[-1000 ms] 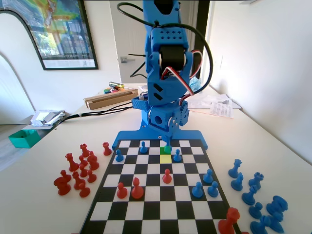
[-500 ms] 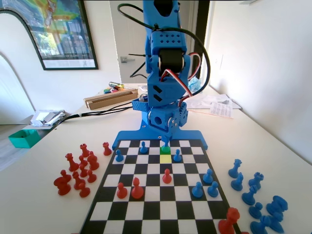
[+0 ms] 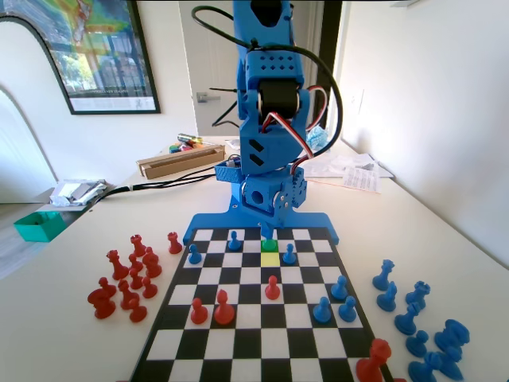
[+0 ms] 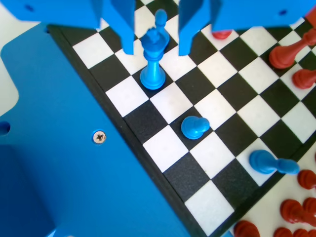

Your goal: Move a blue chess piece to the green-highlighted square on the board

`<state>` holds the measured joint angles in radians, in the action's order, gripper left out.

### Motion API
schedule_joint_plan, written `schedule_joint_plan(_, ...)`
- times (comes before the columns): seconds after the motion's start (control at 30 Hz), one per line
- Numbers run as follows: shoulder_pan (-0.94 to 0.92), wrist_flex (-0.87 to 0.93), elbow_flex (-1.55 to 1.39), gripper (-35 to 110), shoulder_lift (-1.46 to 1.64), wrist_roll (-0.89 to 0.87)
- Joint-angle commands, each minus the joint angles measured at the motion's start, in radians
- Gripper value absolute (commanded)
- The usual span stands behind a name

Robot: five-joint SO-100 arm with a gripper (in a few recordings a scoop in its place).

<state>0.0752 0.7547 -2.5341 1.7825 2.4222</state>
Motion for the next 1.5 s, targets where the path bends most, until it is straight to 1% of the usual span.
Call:
schedule_joint_plan(0.0,0.005,0.074,0.058,18,0.063,0.008)
schedule_joint_plan(0.13,0.009,0.192,0.155,18,0.063,-0.017)
schedule_joint_plan(0.3,0.020,0.396,0.331,16,0.069,-0.074)
schedule_joint_plan(0.4,0.029,0.502,0.433,11,0.095,-0.144)
schedule_joint_plan(0.47,0.044,0.561,0.497,5,0.124,-0.229)
schedule_joint_plan(0.53,0.054,0.646,0.560,2,0.170,-0.264)
schedule_joint_plan(0.73,0.115,0.854,0.719,1,0.313,-0.491)
schedule_joint_plan(0.87,0.114,0.925,0.821,1,0.390,-0.638)
schedule_joint_plan(1.07,0.087,1.083,0.957,1,0.480,-0.736)
schedule_joint_plan(1.2,0.054,1.095,0.963,1,0.586,-0.793)
schedule_joint_plan(1.37,-0.003,1.089,0.861,1,0.756,-0.764)
schedule_joint_plan(1.47,-0.014,1.046,0.752,1,0.891,-0.761)
